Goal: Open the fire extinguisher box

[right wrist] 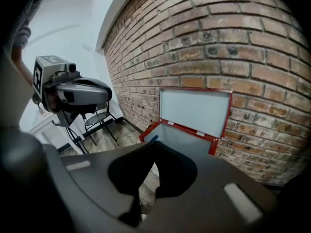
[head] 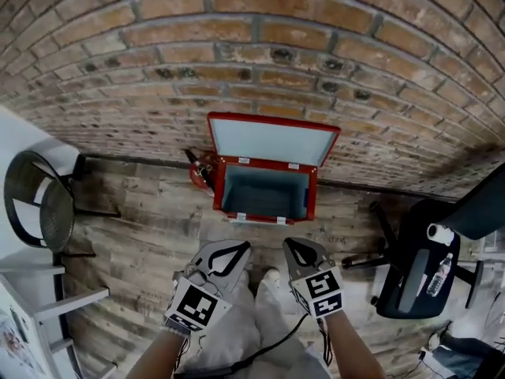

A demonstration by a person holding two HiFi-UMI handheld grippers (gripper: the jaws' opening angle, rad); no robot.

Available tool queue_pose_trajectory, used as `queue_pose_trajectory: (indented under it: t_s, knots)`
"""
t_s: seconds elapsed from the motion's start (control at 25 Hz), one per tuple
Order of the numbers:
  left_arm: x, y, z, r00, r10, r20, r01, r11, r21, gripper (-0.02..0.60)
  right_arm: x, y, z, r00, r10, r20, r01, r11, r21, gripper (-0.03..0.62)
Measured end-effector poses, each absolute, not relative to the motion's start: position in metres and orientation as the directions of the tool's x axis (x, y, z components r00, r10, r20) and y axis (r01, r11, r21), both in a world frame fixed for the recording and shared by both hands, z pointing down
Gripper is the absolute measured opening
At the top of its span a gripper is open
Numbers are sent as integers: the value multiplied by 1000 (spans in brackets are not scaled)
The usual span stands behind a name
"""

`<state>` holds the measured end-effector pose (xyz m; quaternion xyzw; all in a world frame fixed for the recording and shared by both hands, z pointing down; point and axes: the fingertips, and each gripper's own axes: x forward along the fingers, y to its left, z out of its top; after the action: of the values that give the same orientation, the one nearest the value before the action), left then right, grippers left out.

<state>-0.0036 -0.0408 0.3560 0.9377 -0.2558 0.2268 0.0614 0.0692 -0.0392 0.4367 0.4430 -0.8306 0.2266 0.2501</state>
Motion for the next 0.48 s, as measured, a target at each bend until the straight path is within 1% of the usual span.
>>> queue_pose_trajectory:
  t_s: [0.2,0.48]
  knots:
    - [-7,-49,299,761,-493,422,-524,-850,-49,-2,83,-46,370,-456,-688,564,-867,486,-108,5]
    - [-16,-48,242,749,-535,391,-541,-834,-106,-2,96,-49,293,-396,-780,485,-897,441,-23,5]
